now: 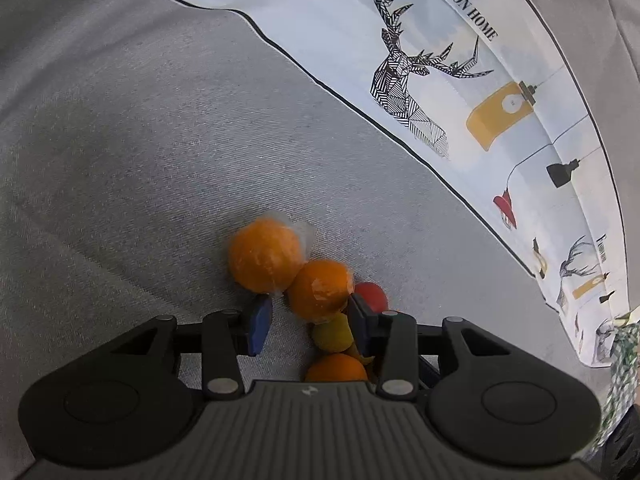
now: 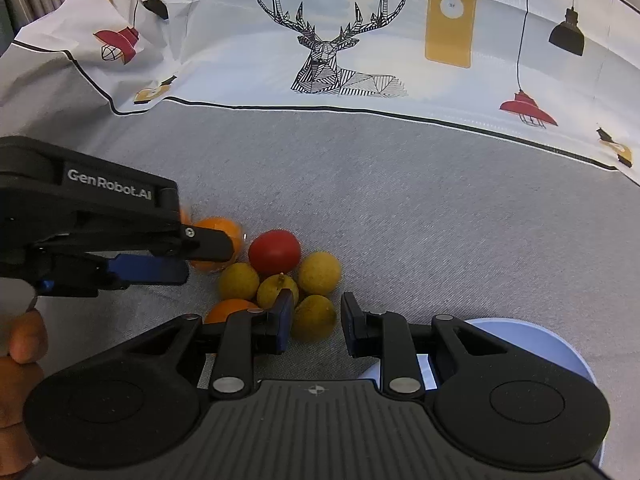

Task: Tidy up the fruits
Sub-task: 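Grasp a tangerine from the pile with the left tool while the right tool grasps a yellow fruit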

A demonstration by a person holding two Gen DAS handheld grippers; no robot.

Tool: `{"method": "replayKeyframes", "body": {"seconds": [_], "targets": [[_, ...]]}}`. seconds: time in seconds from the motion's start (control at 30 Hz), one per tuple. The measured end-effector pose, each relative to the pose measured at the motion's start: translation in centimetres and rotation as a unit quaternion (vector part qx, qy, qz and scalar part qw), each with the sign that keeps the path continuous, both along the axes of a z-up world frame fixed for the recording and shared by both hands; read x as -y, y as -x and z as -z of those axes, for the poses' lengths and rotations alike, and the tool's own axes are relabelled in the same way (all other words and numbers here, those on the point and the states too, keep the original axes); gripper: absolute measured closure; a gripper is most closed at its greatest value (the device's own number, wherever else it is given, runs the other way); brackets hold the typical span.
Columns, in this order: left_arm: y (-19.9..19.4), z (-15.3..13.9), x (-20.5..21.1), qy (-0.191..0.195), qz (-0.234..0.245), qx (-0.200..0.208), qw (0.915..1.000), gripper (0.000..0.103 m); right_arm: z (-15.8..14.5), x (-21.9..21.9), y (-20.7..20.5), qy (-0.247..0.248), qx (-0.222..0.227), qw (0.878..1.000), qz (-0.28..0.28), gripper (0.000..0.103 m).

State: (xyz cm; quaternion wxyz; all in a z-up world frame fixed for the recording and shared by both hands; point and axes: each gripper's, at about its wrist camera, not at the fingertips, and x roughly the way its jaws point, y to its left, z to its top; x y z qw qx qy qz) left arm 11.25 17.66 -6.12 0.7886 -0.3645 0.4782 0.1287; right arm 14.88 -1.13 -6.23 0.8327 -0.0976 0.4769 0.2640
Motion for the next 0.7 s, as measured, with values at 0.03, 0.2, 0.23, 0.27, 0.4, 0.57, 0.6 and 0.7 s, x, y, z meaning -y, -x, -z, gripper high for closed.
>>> {"method": "replayKeyframes", "body": {"seconds": [0.03,0.2,0.23,0.27,0.4,0.57,0.6,0.7], "targets": [[-0.1,0.0,0.1,-0.003,0.003,0.001,1.0000,0.062,0.0,0.0,0.0,0.000,0.000,1.000,-0.002,0.076],[-0.3,-0.4,0.8,-0.026,0.023,0.002,0.9994,0.070,0.0,0.0,0.0,0.000,0.001,1.000,-0.011,0.078],[-0.3,-0.5,0.8,-0.028,0.024,0.002,0.9993,0.070,0.0,0.0,0.0,0.000,0.001,1.000,-0.012,0.079],[-0.3,-0.6,0.9,-0.030,0.025,0.002,0.9992,0.071,0.0,0.0,0.0,-0.002,0.001,1.000,-0.013,0.079],[-0.2,-1.3,0.9,-0.041,0.030,0.005,0.9987,0.076,-0.4,0.1,0.1,-0.013,0.007,1.000,-0.011,0.091],[-0.1,-2.3,1.2,-0.064,0.042,0.006,0.9971,0.079,-1.6,0.7,0.0,-0.037,0.013,0.999,0.001,0.103],[0.0,-2.3,1.2,-0.064,0.041,0.004,0.9971,0.079,-1.5,0.7,0.0,-0.035,0.012,0.999,0.001,0.103],[0.2,-2.5,0.9,-0.062,0.038,0.002,0.9974,0.079,-1.0,1.2,-0.2,-0.028,0.004,1.000,0.009,0.101]]}}
